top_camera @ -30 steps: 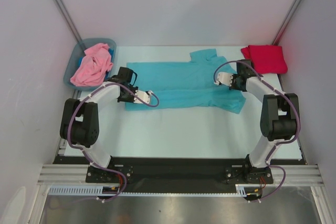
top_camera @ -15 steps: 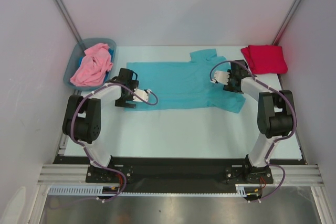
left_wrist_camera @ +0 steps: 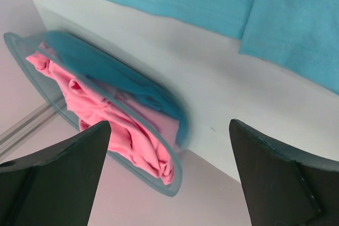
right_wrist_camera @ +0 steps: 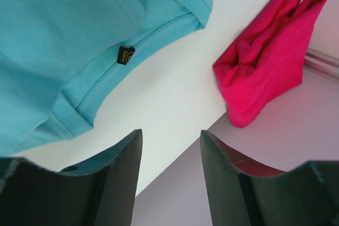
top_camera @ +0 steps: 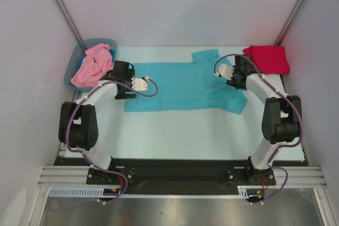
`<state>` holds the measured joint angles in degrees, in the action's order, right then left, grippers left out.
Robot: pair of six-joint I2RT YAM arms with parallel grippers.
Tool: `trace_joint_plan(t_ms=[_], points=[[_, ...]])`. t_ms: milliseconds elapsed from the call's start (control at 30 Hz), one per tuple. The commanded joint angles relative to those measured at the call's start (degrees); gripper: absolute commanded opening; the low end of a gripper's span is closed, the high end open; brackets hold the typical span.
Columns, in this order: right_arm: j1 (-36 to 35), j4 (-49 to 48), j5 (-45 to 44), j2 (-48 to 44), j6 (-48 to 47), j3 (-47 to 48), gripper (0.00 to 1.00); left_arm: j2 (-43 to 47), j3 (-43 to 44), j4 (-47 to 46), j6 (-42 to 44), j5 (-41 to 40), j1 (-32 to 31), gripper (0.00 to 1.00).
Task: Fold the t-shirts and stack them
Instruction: Fold the tshirt
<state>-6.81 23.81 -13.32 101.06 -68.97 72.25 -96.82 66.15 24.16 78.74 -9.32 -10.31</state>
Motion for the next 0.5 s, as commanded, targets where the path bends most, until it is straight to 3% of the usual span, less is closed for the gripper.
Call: trace_joint_plan(t_ms=[0,100,133,233,467], points=[[-0.2,7.3,2.5,-3.3,3.1,2.2,0.52,4.4,1.2,4.5,-1.9,4.1,0.2,1.0],[-0.7,11.0,3.8,-2.2,4.5,2.8,0.32,4.5,1.3,8.7,-1.8,5.6,-0.4,1.0],[-0.8,14.0,4.5,-1.8,5.1,4.0,0.03,4.6,1.6,10.1,-2.1,7.2,-0.6,1.0],[-1.5,20.6,6.8,0.3,7.4,6.2,0.0,5.3,1.5,14.9,-2.1,8.9,-1.4,1.0],[-3.6,23.6,8.1,3.9,9.6,7.1,0.0,0.8,1.7,19.4,-0.7,11.2,-4.5,1.0]])
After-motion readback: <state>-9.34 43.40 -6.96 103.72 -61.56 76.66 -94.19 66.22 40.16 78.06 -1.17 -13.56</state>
